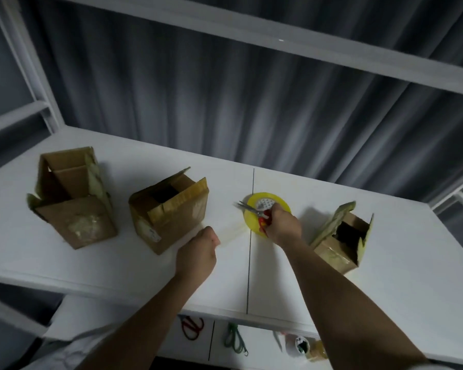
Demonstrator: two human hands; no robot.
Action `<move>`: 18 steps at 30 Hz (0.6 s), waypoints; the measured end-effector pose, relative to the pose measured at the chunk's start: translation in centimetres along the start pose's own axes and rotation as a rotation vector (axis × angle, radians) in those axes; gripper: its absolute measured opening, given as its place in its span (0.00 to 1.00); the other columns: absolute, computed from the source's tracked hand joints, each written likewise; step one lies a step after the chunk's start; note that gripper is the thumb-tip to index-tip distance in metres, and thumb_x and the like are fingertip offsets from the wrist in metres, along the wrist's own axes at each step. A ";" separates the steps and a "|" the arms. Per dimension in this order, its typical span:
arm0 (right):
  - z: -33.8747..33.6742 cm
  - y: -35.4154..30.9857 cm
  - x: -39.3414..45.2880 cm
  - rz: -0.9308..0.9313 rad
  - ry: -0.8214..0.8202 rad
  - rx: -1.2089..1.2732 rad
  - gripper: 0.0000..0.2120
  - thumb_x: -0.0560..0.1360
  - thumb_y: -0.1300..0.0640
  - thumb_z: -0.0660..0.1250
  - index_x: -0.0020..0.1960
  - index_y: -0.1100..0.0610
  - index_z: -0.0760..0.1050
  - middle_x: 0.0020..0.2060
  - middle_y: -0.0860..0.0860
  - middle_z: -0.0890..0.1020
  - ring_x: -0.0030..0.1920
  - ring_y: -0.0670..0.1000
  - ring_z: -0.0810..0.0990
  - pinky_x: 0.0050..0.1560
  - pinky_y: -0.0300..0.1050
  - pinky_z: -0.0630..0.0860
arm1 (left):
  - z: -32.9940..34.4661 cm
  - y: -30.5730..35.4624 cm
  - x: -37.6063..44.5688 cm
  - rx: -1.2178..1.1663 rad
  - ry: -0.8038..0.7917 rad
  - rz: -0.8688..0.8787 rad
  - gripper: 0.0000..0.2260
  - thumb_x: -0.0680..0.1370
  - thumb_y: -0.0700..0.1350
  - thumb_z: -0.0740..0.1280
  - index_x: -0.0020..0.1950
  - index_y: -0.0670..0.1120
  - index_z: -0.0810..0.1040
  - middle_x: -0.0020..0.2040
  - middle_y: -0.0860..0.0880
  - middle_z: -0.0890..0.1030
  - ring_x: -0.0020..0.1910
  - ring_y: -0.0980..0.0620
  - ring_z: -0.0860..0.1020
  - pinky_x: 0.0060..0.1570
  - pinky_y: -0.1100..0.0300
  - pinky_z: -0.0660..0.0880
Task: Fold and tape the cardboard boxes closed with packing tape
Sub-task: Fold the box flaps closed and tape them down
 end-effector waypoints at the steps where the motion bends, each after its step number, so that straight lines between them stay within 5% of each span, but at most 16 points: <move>1: -0.3 0.0 0.0 0.000 0.009 0.040 0.23 0.76 0.47 0.64 0.66 0.57 0.66 0.56 0.55 0.80 0.56 0.59 0.78 0.51 0.47 0.73 | -0.1 -0.1 -0.1 -0.012 0.017 -0.014 0.04 0.80 0.43 0.61 0.47 0.47 0.75 0.41 0.53 0.80 0.39 0.52 0.79 0.33 0.65 0.66; 5: -4.6 -0.8 -0.5 -0.224 0.119 0.038 0.23 0.72 0.43 0.69 0.56 0.59 0.70 0.50 0.57 0.82 0.52 0.61 0.79 0.48 0.49 0.72 | -0.5 -0.3 0.4 -0.009 0.102 0.052 0.04 0.77 0.44 0.68 0.43 0.46 0.76 0.34 0.50 0.80 0.29 0.53 0.77 0.27 0.66 0.69; 11: -8.1 -5.5 -2.0 -0.714 0.087 -0.960 0.23 0.74 0.44 0.60 0.62 0.57 0.64 0.57 0.54 0.76 0.59 0.56 0.72 0.61 0.47 0.62 | -1.1 -0.9 0.6 0.012 0.136 0.044 0.05 0.76 0.44 0.69 0.46 0.44 0.78 0.37 0.49 0.80 0.34 0.51 0.79 0.33 0.60 0.77; 18: -5.1 -12.0 -1.3 -0.808 0.011 -1.288 0.27 0.76 0.47 0.65 0.70 0.57 0.61 0.64 0.51 0.74 0.65 0.53 0.68 0.64 0.43 0.60 | -1.6 0.0 0.7 0.064 0.191 0.088 0.05 0.70 0.40 0.74 0.40 0.45 0.79 0.30 0.51 0.79 0.25 0.55 0.76 0.24 0.67 0.71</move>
Point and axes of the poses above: each hand's wrist, its own x-axis towards the middle knuckle, its own z-axis out of the palm, y = z × x, the point moved 7 cm from there along x, towards the middle knuckle
